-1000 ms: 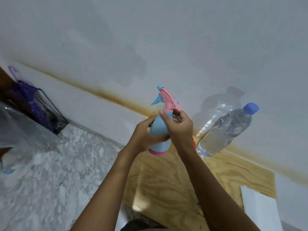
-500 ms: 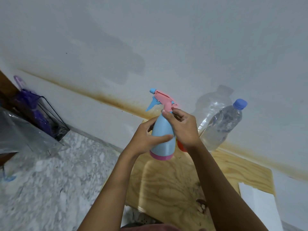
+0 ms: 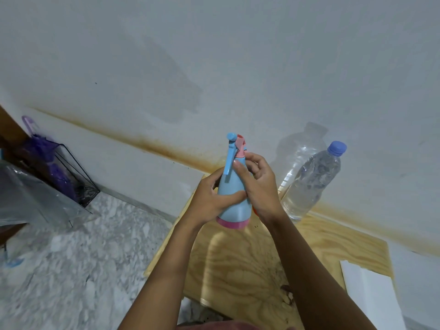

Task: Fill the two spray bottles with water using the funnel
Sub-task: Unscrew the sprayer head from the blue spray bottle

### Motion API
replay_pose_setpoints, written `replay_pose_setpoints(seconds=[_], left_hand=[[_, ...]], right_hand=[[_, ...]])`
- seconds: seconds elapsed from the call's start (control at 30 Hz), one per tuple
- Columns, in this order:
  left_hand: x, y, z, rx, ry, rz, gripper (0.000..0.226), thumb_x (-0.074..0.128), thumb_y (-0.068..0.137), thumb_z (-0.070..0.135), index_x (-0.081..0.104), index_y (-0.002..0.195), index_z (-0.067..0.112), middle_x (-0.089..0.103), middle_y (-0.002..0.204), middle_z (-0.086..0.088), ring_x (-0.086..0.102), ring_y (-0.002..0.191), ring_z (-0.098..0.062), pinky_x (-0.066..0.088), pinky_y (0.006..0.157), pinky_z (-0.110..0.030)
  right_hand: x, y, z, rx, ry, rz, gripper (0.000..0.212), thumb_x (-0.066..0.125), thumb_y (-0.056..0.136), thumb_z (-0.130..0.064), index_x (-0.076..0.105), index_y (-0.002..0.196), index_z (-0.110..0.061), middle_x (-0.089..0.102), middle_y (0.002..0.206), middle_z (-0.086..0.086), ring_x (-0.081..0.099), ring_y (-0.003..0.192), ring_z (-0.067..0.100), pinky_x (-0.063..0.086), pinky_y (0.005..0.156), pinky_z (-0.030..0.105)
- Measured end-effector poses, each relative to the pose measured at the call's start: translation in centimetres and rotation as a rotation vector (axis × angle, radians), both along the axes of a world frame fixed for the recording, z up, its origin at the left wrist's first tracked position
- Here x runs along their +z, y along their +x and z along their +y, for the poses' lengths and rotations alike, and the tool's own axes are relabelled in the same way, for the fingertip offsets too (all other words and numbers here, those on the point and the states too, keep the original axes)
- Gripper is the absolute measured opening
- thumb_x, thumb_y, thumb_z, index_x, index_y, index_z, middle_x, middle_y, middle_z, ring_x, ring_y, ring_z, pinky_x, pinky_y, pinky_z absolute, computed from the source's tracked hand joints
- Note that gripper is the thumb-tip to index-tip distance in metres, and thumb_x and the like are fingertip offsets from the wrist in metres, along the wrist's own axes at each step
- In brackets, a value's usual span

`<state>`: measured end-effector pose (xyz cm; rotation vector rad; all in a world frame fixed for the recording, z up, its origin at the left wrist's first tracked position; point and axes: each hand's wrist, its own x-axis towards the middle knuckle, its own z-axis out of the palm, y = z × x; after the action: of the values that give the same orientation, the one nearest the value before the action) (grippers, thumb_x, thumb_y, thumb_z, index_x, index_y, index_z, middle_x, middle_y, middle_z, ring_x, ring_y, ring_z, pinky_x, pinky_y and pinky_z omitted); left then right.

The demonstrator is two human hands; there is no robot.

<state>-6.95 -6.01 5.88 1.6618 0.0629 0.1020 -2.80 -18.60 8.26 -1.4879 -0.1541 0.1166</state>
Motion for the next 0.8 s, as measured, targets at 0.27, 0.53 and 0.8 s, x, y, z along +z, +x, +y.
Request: replay_pose_setpoints(seconds=[0.27,0.53,0.8], left_hand=[[-0.2,0.2,-0.7,0.042,0.027,-0.038,0.053,0.085,0.074,0.027,0.063,0.122,0.029,0.071,0.106,0.010,0.068,0.095,-0.007,0.056,0.072,-0.022],[-0.3,0.2,-1.6,0.061,0.076,-0.046,0.068,0.080,0.064,0.050,0.059,0.127,0.034,0.068,0.113,0.012,0.065,0.101,-0.008,0.060,0.075,-0.027],[-0.5,0.3,-1.7,0.091,0.140,-0.049,0.071,0.082,0.066,0.049,0.056,0.130,0.031,0.066,0.112,0.013,0.064,0.101,-0.009,0.061,0.078,-0.031]], right_hand=[[-0.7,0.0,0.2,-0.079,0.011,-0.019,0.028,0.063,0.096,-0.031,0.062,0.121,-0.020,0.072,0.107,0.001,0.071,0.097,0.017,0.059,0.080,0.036],[-0.5,-0.2,0.6,-0.162,-0.027,-0.020,0.039,0.073,0.085,-0.044,0.067,0.118,-0.024,0.069,0.119,-0.003,0.065,0.113,0.015,0.053,0.099,0.044],[0.0,-0.4,0.2,-0.149,-0.074,-0.049,0.033,0.055,0.099,-0.036,0.055,0.129,-0.022,0.067,0.119,-0.002,0.064,0.109,0.010,0.053,0.096,0.036]])
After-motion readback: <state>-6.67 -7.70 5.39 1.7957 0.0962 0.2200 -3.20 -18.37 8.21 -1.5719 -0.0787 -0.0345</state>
